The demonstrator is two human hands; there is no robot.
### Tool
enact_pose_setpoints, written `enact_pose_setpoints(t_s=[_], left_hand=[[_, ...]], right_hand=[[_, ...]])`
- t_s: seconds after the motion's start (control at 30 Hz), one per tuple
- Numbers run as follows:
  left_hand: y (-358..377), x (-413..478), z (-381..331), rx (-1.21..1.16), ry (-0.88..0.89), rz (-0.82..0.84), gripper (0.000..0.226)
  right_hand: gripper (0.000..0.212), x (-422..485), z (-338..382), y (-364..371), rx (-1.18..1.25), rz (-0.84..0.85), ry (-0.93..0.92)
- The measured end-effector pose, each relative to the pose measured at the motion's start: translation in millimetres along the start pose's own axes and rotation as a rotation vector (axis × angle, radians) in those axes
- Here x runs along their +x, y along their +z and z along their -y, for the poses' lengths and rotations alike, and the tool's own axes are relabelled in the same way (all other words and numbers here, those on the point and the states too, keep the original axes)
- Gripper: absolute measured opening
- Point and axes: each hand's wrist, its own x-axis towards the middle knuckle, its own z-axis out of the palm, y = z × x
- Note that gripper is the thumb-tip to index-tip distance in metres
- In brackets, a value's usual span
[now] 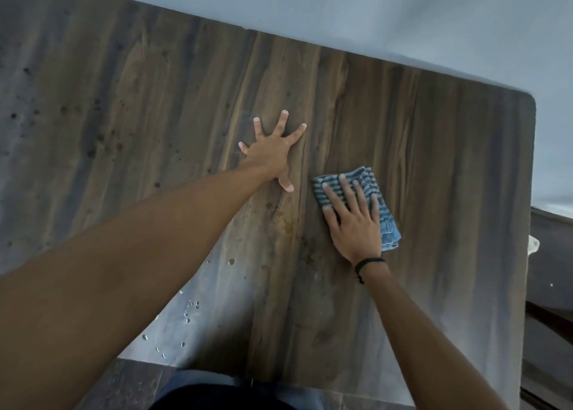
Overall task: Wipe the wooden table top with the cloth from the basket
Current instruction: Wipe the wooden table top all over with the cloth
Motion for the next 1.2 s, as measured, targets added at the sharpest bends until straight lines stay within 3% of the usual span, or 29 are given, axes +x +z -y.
enact_pose_setpoints(t_s=[0.07,0.1,0.23,0.37,0.5,0.63,0.77,0.8,0.9,0.93,1.07,1.1,1.2], left_hand=[[0.6,-1.5,0.8,-0.009,-0.002,-0.003,0.146],[1.0,-3.2,1.1,-0.007,-0.003,-0.008,0.146],[6.3,-13.3,5.5,-0.042,0.063,-0.053,0.142],[24.8,-37.6,18.7,-0.025,0.122,-0.093,0.141],[37.5,-54.9,32.4,0.028,0.125,-0.059,0.143],[38.5,-67.9,45.4,0.055,0.104,-0.071,0.141],[41.3,-68.6,47.2,0.046,0.087,-0.058,0.139],[43.4,-67.9,49.9,0.045,0.076,-0.054,0.139],[49.4,-69.5,59.0,0.073,0.047,-0.052,0.136],[50.9,-70.4,60.8,0.077,0.045,-0.061,0.136],[53.4,-69.2,68.5,0.057,0.037,-0.105,0.139],[53.8,-68.4,72.9,0.062,0.028,-0.111,0.143],[56.5,-71.5,79.7,0.069,0.016,-0.109,0.145]], right_hand=[[0.052,-4.2,8.6,3.8,0.061,-0.026,0.261],[0.053,-8.7,19.0,8.2,0.070,-0.017,0.301],[0.053,-34.7,13.6,10.8,-0.002,0.029,-0.010],[0.054,-37.7,28.7,12.5,0.102,-0.019,0.366],[0.053,-66.7,27.6,19.7,0.012,0.023,0.030],[0.054,-71.1,43.5,24.4,0.123,-0.017,0.368],[0.054,-112.7,52.3,37.1,0.014,0.014,-0.002],[0.054,-118.8,42.7,37.0,0.017,-0.004,0.018],[0.055,-134.6,47.1,44.2,0.131,-0.064,0.365],[0.055,-143.6,56.4,49.5,0.120,-0.054,0.358],[0.052,-178.0,44.4,51.3,-0.028,0.011,-0.086],[0.052,-177.5,36.1,47.7,-0.019,0.005,-0.073],[0.053,-167.5,40.0,48.6,0.085,-0.031,0.220]])
